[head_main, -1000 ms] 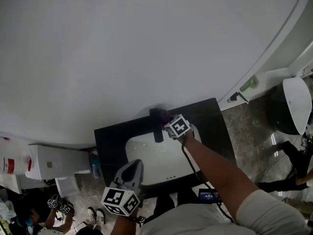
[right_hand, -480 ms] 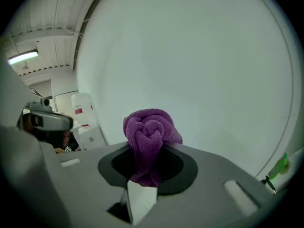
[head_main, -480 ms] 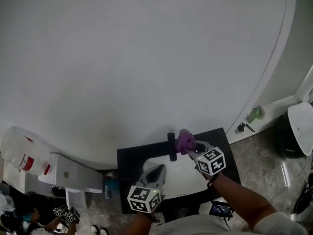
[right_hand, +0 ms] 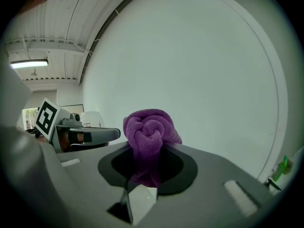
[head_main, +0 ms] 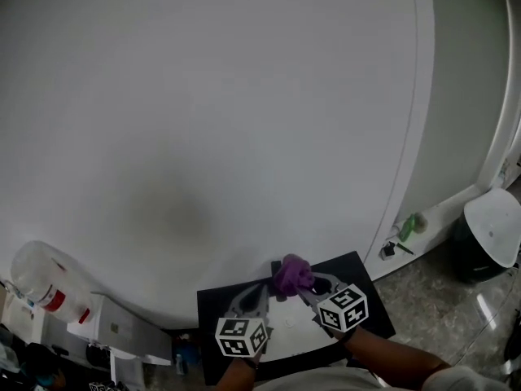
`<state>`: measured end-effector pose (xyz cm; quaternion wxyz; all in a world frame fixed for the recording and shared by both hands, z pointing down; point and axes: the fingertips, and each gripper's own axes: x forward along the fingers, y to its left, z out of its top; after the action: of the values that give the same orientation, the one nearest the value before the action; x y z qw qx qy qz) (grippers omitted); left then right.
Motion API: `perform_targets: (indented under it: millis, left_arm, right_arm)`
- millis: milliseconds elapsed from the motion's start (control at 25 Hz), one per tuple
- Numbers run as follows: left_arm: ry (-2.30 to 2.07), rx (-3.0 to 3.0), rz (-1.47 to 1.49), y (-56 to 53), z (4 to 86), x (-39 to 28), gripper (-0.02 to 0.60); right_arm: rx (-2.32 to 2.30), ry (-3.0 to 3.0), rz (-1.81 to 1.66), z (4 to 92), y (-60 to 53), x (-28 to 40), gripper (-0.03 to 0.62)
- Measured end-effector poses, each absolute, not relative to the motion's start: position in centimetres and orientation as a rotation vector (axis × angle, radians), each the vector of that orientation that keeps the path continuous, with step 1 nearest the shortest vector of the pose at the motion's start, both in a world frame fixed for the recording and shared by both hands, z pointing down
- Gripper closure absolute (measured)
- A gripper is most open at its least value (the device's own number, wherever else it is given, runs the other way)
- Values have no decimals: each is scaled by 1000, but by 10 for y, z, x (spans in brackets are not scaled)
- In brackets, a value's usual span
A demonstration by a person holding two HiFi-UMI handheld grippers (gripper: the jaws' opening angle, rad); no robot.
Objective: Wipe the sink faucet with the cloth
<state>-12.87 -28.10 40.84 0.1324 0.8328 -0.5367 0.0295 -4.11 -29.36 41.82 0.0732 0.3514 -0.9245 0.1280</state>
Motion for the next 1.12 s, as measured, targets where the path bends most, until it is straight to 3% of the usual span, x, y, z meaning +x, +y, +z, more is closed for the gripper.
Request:
perform_targets:
  millis: [1120]
  left_arm:
    - [-1575,2385,108,-289,408,-137,575]
  right_arm:
    - [1032,-2763,364,412,-300,-43,507]
